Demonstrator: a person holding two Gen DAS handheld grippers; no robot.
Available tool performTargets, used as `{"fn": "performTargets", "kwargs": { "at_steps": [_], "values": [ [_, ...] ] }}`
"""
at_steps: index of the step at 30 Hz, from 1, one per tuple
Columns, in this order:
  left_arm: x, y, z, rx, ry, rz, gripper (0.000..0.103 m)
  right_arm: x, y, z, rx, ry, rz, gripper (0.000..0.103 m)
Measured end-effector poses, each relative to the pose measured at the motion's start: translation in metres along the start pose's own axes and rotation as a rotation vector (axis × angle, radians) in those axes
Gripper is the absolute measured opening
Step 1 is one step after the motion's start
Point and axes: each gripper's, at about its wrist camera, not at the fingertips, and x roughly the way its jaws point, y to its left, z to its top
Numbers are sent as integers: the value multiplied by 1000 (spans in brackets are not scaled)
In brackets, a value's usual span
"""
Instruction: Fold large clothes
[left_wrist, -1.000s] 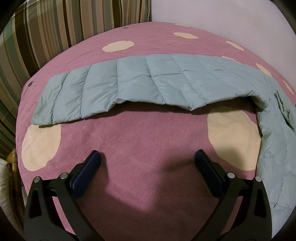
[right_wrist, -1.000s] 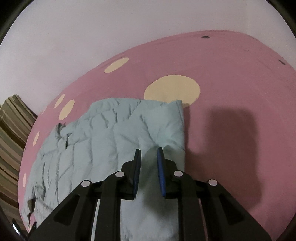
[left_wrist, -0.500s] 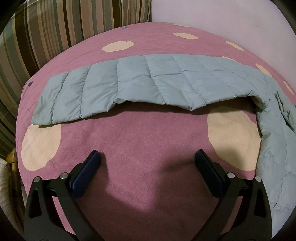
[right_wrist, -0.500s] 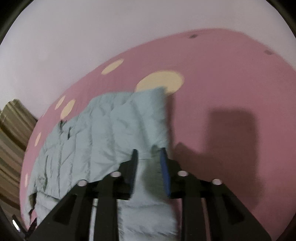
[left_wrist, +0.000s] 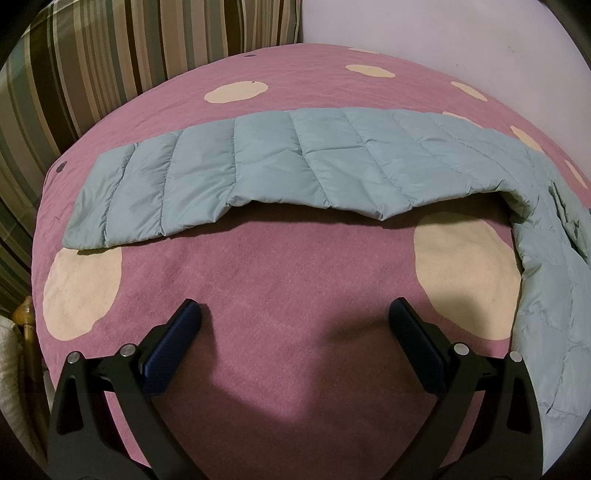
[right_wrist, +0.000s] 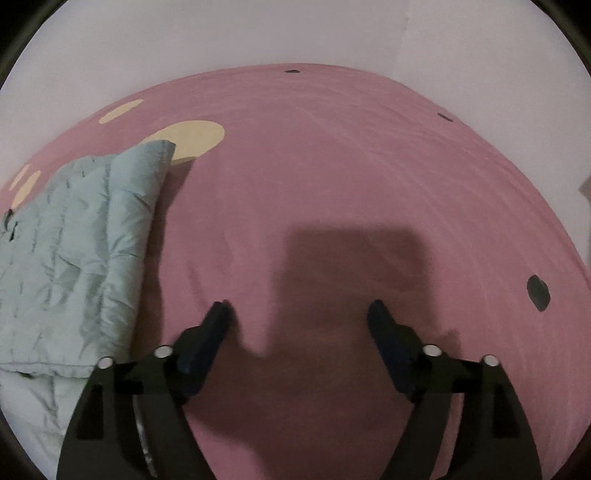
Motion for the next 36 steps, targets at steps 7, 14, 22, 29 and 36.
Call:
{"fn": "performTargets", "kwargs": {
  "at_steps": [7, 14, 22, 29, 36],
  "values": [
    [0, -1, 0, 5, -1, 6, 101, 7, -6, 0, 18, -4, -5, 86],
    [-4, 3, -1, -10, -7, -44, 101, 4, -6, -2, 26, -6, -8, 88],
    [-24, 61, 0, -174, -19, -198, 101, 7, -6, -2, 28, -9, -7, 89],
    [-32, 152, 14, -389, -95, -189, 101, 7, -8, -2, 26, -9, -4, 89],
    [-5, 202, 25, -521, -83, -322, 80, 7, -8, -2, 25, -9, -2, 89]
  ]
}}
